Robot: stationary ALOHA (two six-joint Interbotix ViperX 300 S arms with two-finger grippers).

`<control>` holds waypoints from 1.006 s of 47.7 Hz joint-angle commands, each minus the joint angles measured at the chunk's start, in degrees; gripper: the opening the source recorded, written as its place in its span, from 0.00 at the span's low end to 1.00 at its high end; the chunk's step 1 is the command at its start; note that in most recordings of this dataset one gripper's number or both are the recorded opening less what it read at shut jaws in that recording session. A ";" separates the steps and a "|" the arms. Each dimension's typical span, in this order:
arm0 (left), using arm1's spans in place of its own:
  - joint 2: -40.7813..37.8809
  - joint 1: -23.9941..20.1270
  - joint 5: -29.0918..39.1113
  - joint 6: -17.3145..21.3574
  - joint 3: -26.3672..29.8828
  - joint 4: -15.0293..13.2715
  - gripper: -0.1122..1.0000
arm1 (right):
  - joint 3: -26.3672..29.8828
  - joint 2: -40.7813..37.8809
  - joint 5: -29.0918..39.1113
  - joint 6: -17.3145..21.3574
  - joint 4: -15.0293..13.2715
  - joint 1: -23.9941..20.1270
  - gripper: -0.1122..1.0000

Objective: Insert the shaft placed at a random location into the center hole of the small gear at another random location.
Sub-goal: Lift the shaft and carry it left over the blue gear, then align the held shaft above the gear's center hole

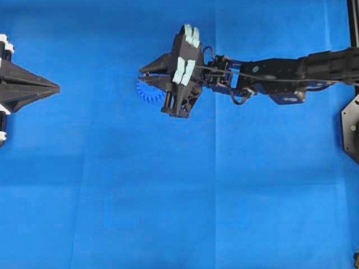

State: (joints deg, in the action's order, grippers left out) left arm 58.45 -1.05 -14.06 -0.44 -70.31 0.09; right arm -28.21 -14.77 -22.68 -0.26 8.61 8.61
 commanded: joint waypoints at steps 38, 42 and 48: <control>-0.26 -0.18 -0.26 0.09 -0.09 0.09 0.10 | 0.70 1.76 -3.60 -1.14 0.88 0.62 0.12; -0.26 -0.18 -0.26 0.09 -0.09 0.09 0.10 | 0.70 2.72 -4.04 -1.85 0.88 0.53 0.12; -0.26 -0.18 -0.26 0.09 -0.09 0.09 0.10 | 0.35 2.90 -4.75 -2.11 0.88 0.53 0.12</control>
State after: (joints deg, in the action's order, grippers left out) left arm 58.45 -1.14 -14.06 -0.35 -70.84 0.09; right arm -28.04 -13.80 -26.37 -2.37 9.67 9.40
